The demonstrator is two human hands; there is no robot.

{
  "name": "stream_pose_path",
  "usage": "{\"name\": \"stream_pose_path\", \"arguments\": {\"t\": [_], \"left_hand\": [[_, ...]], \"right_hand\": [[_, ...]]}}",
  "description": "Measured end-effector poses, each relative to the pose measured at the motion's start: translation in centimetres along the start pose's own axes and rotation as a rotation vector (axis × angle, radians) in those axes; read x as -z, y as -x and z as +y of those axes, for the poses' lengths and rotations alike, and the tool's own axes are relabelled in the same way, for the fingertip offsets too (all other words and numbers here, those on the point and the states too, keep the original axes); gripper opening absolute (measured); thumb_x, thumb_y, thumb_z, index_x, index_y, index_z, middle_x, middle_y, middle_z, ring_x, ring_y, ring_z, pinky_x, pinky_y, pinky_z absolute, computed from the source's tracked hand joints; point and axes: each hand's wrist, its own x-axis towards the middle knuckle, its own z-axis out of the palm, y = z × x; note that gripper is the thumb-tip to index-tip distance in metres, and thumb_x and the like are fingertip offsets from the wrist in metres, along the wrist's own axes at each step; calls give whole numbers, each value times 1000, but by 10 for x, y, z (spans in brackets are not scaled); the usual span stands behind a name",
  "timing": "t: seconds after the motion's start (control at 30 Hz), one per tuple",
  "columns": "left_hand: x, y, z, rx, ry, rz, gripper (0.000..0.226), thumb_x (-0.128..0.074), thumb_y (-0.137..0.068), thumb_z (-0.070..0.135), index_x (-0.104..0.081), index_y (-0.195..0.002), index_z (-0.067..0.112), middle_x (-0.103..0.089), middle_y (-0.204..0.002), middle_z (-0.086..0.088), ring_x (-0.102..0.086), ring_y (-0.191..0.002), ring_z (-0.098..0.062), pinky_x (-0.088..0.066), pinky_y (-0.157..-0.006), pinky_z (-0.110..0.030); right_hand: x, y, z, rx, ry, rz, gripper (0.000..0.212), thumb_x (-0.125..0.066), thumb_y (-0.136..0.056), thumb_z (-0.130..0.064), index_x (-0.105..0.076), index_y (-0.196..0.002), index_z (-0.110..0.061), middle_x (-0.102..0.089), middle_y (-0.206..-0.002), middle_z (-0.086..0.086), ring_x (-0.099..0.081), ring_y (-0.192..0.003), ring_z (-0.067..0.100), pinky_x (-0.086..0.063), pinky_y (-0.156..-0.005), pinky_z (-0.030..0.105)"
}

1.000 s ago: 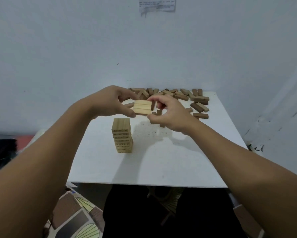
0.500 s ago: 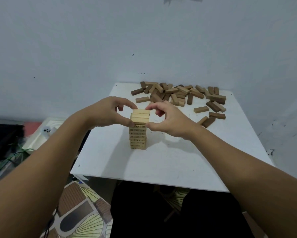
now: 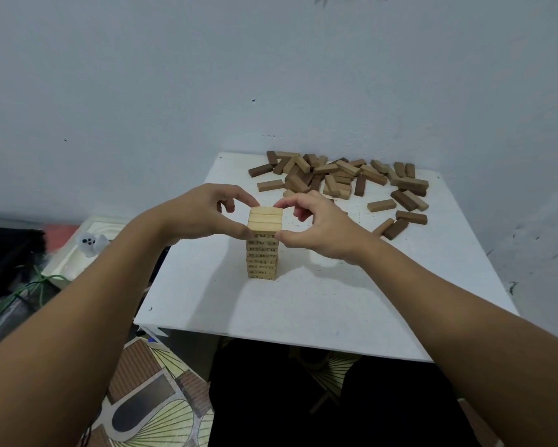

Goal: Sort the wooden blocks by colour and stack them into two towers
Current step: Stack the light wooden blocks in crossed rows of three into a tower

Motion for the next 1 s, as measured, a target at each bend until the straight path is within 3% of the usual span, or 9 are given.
{"name": "stream_pose_path", "arguments": {"t": [0.33, 0.47, 1.0], "left_hand": [[0, 3, -8, 12, 87, -2, 59, -96, -69, 35, -70, -119, 51, -55, -112, 3, -49, -93, -15, -46, -84, -32], [0, 5, -13, 10, 112, -1, 60, -95, -65, 37, -71, -119, 49, -56, -112, 3, -48, -92, -15, -46, -84, -30], [-3, 6, -18, -12, 178, 11, 56, -92, -61, 42, -76, -115, 44, -56, -104, 4, -45, -83, -17, -42, -77, -33]], "right_hand": [[0, 2, 2, 13, -41, -1, 55, -84, -79, -40, -59, -128, -44, -50, -113, -7, -53, -107, 11, -48, -89, 26], [-1, 5, 3, 11, -62, 16, 60, -83, -73, -48, -57, -127, -44, -51, -111, -8, -53, -105, 12, -50, -92, 30], [0, 6, 3, 15, -45, 7, 49, -83, -83, -42, -61, -127, -41, -51, -114, -7, -53, -107, 10, -49, -91, 27]]}}
